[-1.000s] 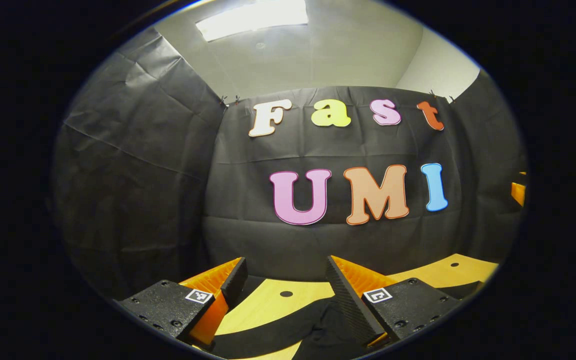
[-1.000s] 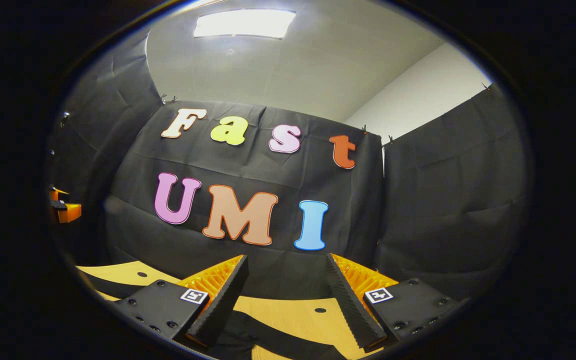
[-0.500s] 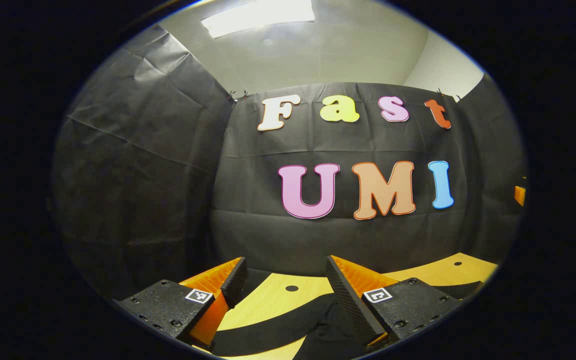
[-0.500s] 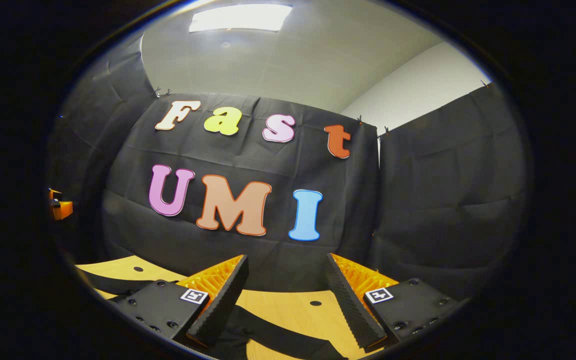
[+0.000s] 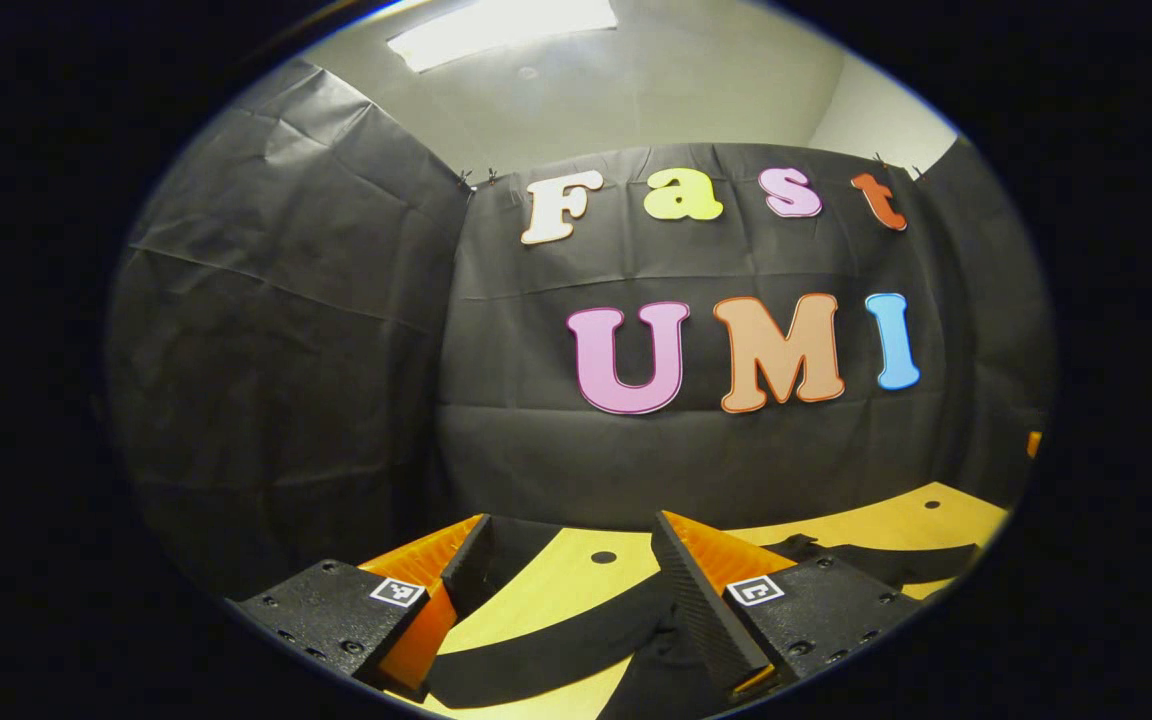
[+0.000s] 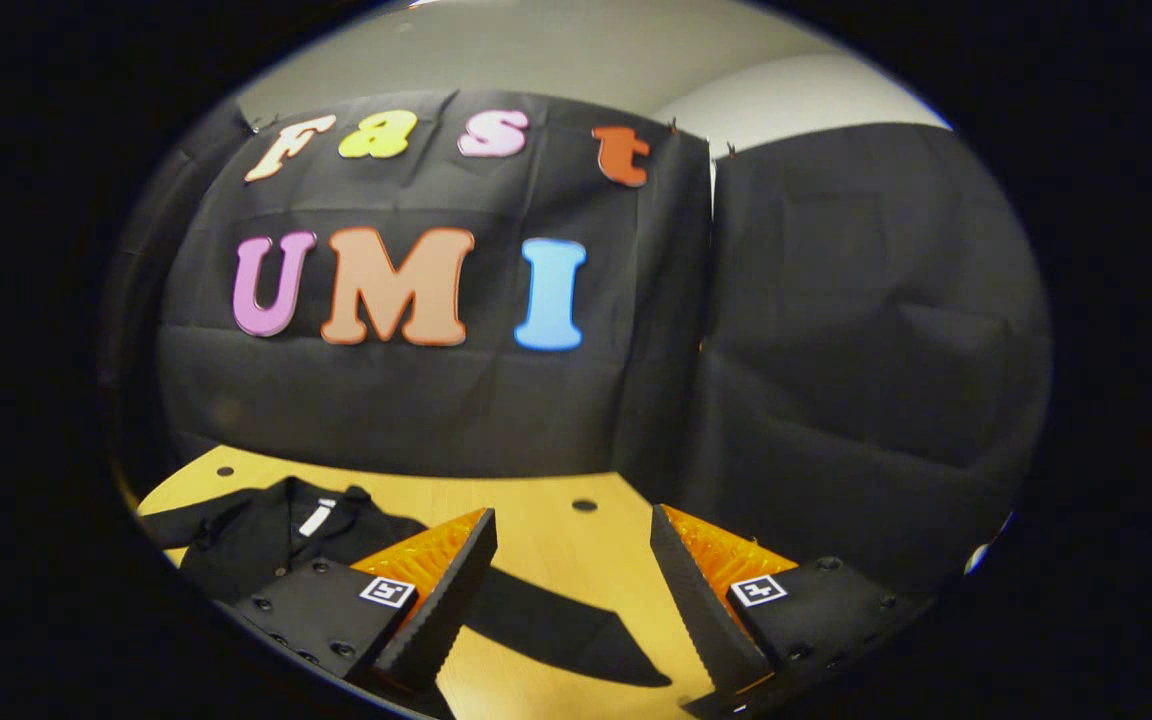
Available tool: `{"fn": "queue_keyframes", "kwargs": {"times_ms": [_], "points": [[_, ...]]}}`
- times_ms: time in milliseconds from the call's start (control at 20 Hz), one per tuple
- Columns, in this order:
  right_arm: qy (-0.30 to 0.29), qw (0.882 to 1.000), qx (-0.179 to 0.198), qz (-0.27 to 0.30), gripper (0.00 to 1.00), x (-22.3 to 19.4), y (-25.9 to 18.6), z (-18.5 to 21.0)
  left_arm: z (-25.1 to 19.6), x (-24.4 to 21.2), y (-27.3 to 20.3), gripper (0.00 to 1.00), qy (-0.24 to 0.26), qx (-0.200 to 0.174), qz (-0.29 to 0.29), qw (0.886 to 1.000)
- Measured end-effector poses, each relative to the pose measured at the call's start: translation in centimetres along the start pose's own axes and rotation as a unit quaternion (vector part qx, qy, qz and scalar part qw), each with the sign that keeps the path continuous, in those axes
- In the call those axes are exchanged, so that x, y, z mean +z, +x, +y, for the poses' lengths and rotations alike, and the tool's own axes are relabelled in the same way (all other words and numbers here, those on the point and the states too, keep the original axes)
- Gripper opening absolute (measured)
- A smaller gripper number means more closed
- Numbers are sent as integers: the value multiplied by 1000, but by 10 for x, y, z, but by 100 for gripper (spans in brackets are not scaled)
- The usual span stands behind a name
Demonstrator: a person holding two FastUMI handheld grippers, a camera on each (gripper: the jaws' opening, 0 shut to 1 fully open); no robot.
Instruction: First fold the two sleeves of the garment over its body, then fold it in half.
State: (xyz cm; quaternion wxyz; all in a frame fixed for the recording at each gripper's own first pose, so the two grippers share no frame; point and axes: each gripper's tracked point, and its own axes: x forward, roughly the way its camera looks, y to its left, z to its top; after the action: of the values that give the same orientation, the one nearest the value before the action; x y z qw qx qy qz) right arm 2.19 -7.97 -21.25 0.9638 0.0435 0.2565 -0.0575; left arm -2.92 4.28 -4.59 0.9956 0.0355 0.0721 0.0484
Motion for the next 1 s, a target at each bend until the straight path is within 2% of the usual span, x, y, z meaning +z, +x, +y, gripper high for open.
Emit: {"fn": "queue_keyframes", "kwargs": {"times_ms": [150, 300, 600, 700, 800, 1000], "points": [[34, 996, 8, 83, 99, -61, 38, -6, 7, 0, -5, 93, 21, 16, 3, 1000], [52, 986, 6, 160, 99, -114, 70, -3, 14, 1, -7, 94, 20, 32, 6, 999], [11, 965, -9, 260, 99, -187, 105, -2, 16, -8, -11, 94, 14, 53, 21, 998], [11, 953, -1, 302, 99, -202, 104, -1, 15, -9, -14, 94, 20, 57, 23, 998], [43, 958, 0, 284, 100, -194, 108, 0, 9, -7, -15, 94, 29, 55, 20, 998], [8, 957, 27, 290, 96, -196, 105, 0, -4, -12, -17, 93, 34, 41, 24, 998]]}}
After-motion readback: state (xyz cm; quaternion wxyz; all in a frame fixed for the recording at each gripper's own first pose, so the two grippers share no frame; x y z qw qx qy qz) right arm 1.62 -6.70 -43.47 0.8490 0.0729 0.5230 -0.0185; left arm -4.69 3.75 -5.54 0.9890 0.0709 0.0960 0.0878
